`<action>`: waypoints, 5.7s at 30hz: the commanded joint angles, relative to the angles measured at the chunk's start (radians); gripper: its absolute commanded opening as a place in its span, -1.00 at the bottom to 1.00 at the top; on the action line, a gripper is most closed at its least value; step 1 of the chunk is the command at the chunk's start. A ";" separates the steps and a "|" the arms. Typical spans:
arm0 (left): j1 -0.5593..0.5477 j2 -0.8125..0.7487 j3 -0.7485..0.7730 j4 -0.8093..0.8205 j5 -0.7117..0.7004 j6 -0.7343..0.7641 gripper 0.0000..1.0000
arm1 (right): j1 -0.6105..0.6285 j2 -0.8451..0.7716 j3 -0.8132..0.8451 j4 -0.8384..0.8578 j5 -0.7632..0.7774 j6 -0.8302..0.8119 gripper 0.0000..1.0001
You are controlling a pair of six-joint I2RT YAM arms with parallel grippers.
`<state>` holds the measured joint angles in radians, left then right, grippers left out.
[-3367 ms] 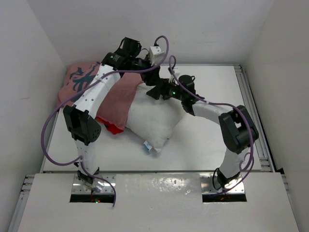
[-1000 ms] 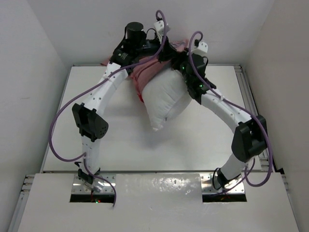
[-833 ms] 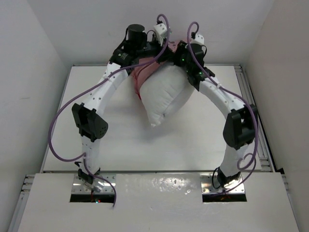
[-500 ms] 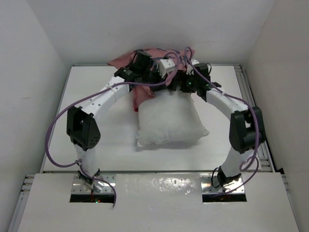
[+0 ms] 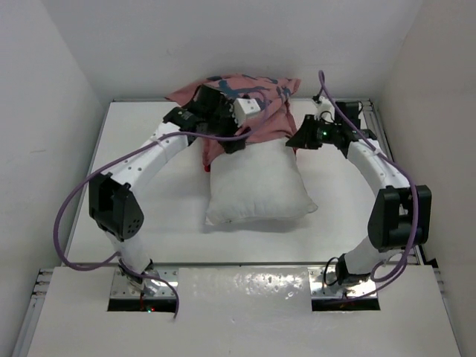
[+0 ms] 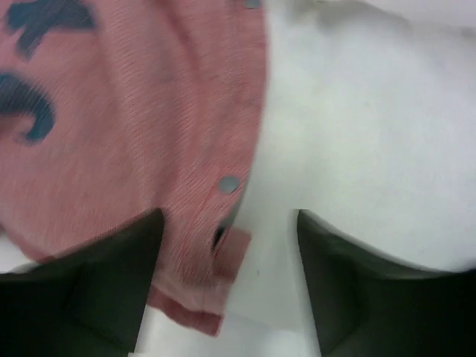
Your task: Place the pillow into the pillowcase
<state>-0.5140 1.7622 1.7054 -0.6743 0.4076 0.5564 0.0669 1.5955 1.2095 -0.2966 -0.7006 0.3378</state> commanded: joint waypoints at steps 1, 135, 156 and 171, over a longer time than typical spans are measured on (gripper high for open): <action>0.100 -0.107 -0.025 0.018 -0.032 -0.061 -0.33 | -0.062 0.024 -0.042 0.216 -0.042 0.209 -0.45; 0.636 0.123 0.930 0.785 0.013 -0.736 -1.00 | -0.117 0.289 1.324 0.116 0.243 0.518 -1.00; 0.735 0.057 0.821 0.852 0.178 -0.992 -1.00 | -0.200 0.123 1.134 0.348 0.340 0.676 -1.00; 0.703 0.044 0.832 0.909 0.126 -0.853 -1.00 | -0.265 -0.027 0.941 0.477 0.444 0.600 -1.00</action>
<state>0.1249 1.9793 2.4226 -0.1387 0.6357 -0.3092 -0.1101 1.8935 2.2566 -0.1703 -0.3981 0.9298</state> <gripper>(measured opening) 0.052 0.024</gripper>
